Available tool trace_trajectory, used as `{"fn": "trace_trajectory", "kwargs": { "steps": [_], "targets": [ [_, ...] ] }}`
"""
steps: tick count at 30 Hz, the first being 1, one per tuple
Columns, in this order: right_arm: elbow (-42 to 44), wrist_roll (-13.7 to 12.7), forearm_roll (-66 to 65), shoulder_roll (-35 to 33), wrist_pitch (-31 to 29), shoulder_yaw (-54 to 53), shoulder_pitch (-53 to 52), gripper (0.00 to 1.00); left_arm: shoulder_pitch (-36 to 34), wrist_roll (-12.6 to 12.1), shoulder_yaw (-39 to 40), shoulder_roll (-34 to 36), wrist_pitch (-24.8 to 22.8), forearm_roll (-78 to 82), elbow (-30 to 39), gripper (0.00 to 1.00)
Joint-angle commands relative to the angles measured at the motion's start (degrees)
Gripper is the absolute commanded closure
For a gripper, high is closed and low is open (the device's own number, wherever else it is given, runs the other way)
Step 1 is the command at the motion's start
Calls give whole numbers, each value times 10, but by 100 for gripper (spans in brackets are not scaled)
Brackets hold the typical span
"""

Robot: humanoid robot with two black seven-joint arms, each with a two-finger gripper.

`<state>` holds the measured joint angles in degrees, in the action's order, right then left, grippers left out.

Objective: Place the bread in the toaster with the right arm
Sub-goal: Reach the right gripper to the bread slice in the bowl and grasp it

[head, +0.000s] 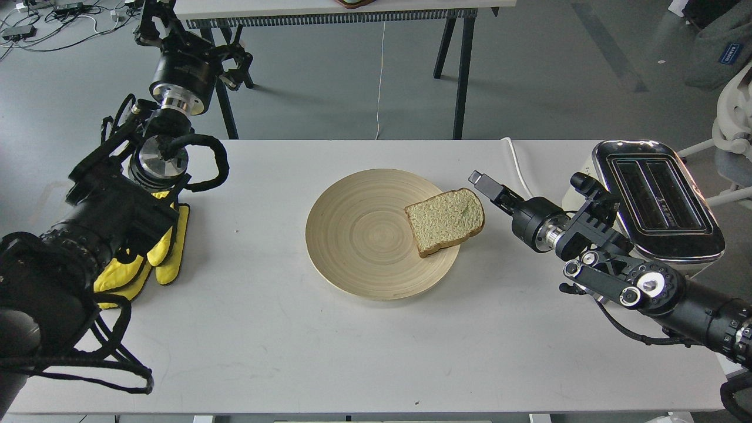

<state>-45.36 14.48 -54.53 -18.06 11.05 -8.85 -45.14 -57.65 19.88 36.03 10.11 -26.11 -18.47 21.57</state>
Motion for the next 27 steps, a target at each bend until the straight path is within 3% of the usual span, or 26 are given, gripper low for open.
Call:
{"fn": "trace_trajectory", "kwargs": {
  "steps": [1,10,14,17,22,27],
  "targets": [
    [51,0,0,36,7,31,-1,22,1,1,0,0,0,1,1,0],
    [61,-5,0,52,7,51,5,36,1,1,0,0,1,0,1,0],
    [85,-5,3,70,7,53,6,38,1,1,0,0,1,0,1,0],
    [91,-5,5,74,5,53,6,49,1,1,0,0,1,0,1,0],
    [91,-6,4,75,5,53,3,83,1,1,0,0,1,0,0,0],
    [84,-6,4,74,7,53,-4,94,1,1,0,0,1,0,1,0]
  ]
}}
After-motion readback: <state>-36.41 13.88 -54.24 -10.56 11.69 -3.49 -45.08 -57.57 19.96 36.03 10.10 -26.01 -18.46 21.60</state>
